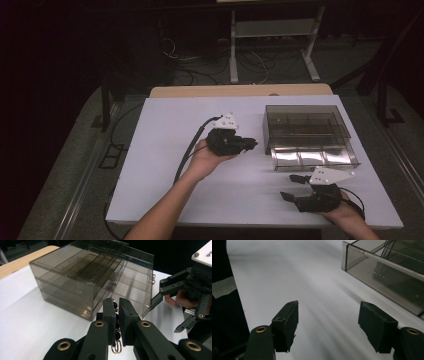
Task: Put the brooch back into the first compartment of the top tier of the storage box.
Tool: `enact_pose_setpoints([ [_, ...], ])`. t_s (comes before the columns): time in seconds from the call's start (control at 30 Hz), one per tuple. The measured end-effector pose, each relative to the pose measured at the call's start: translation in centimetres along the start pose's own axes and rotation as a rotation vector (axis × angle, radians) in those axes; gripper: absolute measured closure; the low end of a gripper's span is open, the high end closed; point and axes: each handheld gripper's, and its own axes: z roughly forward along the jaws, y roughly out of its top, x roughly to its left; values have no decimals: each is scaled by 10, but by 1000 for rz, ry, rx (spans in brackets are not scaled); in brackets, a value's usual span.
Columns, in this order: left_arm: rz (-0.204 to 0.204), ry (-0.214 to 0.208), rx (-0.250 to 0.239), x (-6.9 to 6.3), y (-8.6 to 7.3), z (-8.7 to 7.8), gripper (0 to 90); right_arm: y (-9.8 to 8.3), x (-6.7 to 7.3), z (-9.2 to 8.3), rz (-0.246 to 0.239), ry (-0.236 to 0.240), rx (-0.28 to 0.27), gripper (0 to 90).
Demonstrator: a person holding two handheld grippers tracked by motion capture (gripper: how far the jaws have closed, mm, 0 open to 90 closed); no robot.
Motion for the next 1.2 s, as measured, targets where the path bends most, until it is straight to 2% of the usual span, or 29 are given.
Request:
enact_pose_setpoints([
  [0.4, 46, -46, 1, -16, 17, 16, 836, 1, 2, 0, -5, -3, -3, 318],
  [0.7, 68, -70, -5, -22, 28, 29, 836, 0, 1, 0, 0, 1, -3, 318],
  [1.03, 58, -89, -3, -18, 33, 50, 836, 0, 1, 0, 0, 1, -1, 318],
  [1.2, 47, -92, 14, -18, 33, 63, 836, 0, 1, 0, 1, 2, -2, 318],
])
